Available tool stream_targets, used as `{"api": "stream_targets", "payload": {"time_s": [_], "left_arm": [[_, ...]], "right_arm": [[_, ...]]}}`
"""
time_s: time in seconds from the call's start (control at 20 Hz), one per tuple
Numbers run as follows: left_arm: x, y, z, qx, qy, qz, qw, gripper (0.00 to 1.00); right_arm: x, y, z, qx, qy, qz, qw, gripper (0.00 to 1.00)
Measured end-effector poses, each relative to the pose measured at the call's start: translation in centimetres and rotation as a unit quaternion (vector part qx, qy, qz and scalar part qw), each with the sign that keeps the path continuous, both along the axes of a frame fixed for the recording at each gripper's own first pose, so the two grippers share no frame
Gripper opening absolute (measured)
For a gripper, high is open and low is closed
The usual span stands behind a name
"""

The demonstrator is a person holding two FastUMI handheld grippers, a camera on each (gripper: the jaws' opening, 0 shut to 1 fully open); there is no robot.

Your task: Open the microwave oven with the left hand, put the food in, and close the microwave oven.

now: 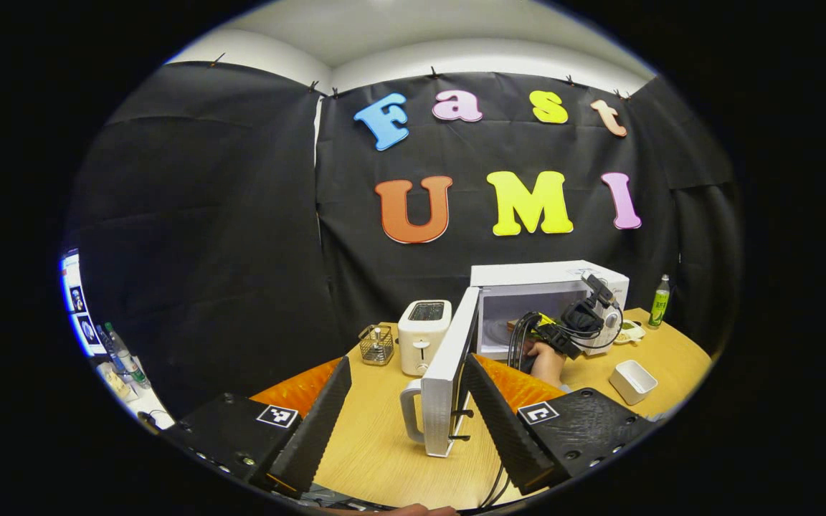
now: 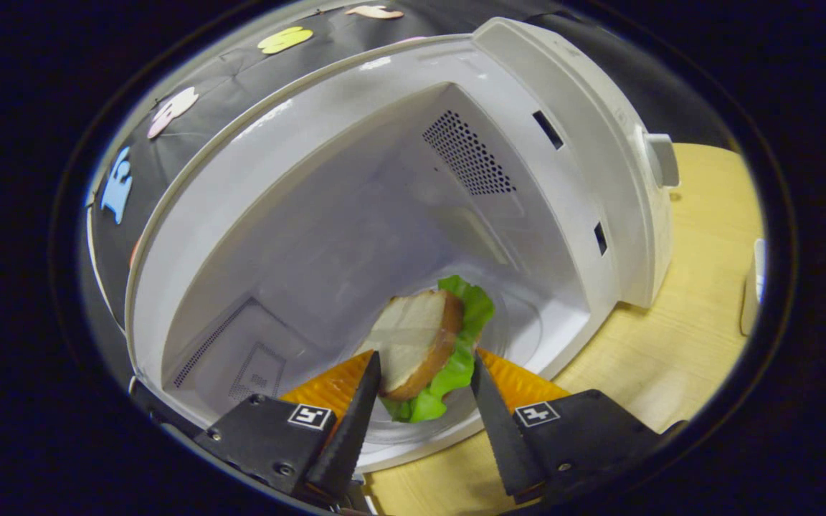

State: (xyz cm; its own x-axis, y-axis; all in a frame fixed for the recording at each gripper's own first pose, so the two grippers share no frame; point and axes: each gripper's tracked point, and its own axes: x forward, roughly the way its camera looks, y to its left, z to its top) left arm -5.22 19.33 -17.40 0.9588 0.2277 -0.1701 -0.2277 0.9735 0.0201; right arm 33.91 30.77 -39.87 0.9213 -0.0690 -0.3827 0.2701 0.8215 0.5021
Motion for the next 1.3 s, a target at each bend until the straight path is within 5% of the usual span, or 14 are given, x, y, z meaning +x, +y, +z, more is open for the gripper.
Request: {"api": "stream_targets", "payload": {"time_s": [0.1, 0.15, 0.55, 1.3], "left_arm": [[-0.1, 0.3, 0.2, -0.006, -0.005, 0.002, 1.000, 0.95], [-0.3, 0.5, 0.2, -0.007, -0.007, 0.004, 1.000, 0.95], [-1.2, 1.6, -0.4, -0.022, -0.019, 0.009, 1.000, 0.95], [-0.8, 3.6, -2.2, -0.031, -0.031, 0.015, 0.999, 0.95]], "right_arm": [[-0.2, -0.1, -0.2, -0.025, 0.007, 0.007, 1.000, 0.74], [-0.3, 0.0, -0.2, -0.039, 0.015, 0.012, 0.999, 0.83], [-0.9, 0.6, -0.7, -0.120, 0.057, 0.086, 0.987, 0.87], [-3.2, -1.4, 4.6, -0.230, 0.021, 0.152, 0.961, 0.96]]}}
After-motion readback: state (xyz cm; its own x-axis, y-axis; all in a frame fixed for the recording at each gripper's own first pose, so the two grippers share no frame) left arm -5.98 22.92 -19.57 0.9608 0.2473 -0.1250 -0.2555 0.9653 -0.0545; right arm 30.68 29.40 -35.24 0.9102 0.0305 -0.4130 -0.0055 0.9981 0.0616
